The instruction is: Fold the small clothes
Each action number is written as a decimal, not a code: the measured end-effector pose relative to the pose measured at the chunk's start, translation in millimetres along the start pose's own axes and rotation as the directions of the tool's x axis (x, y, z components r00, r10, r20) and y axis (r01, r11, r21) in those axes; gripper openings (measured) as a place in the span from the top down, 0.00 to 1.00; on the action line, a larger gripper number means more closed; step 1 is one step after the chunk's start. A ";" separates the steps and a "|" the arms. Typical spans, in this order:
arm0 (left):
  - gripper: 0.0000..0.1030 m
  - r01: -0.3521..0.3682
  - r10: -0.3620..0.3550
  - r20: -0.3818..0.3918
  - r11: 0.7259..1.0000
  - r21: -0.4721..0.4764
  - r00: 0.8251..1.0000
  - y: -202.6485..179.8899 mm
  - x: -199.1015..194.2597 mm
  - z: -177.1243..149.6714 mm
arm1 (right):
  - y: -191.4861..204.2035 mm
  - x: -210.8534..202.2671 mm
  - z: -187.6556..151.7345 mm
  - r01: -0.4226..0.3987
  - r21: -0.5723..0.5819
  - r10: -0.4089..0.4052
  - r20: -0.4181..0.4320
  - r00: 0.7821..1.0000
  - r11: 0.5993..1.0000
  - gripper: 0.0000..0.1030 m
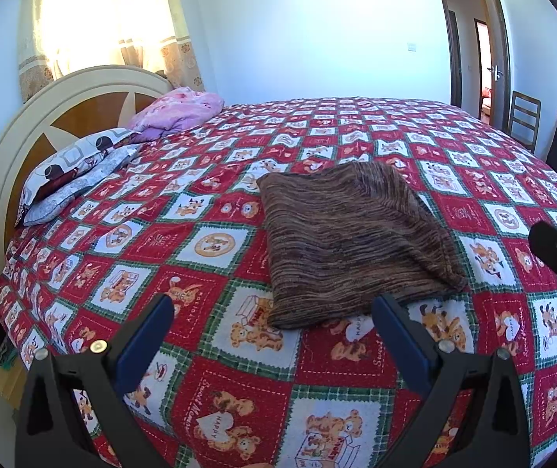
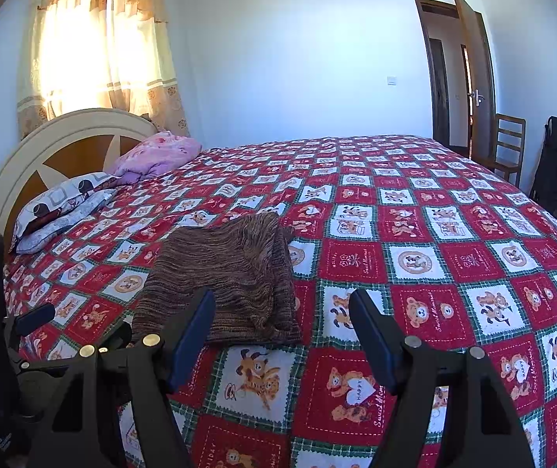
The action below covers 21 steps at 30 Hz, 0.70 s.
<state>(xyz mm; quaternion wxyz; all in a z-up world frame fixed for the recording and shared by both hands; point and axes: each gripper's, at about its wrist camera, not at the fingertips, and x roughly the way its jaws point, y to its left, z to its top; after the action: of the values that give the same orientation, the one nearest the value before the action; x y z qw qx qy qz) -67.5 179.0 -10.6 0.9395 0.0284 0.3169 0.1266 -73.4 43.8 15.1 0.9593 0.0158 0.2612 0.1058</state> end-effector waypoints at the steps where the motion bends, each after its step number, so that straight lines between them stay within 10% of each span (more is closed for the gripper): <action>1: 0.00 -0.001 0.001 0.000 1.000 0.000 1.000 0.0 -0.1 -0.1 | 0.7 0.3 -0.6 0.001 0.000 -0.001 0.000 1.000 1.000 0.30; 21: 0.00 -0.011 0.011 -0.009 1.000 0.011 1.000 -1.1 3.5 -1.3 | -1.1 3.4 -3.2 0.026 0.022 -0.026 -0.004 1.000 0.999 0.30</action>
<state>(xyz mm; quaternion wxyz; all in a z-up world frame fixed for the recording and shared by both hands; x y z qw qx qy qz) -65.3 178.8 -13.8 0.9372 0.0349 0.3217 0.1300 -71.9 43.3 10.5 0.9599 0.0230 0.2643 0.0903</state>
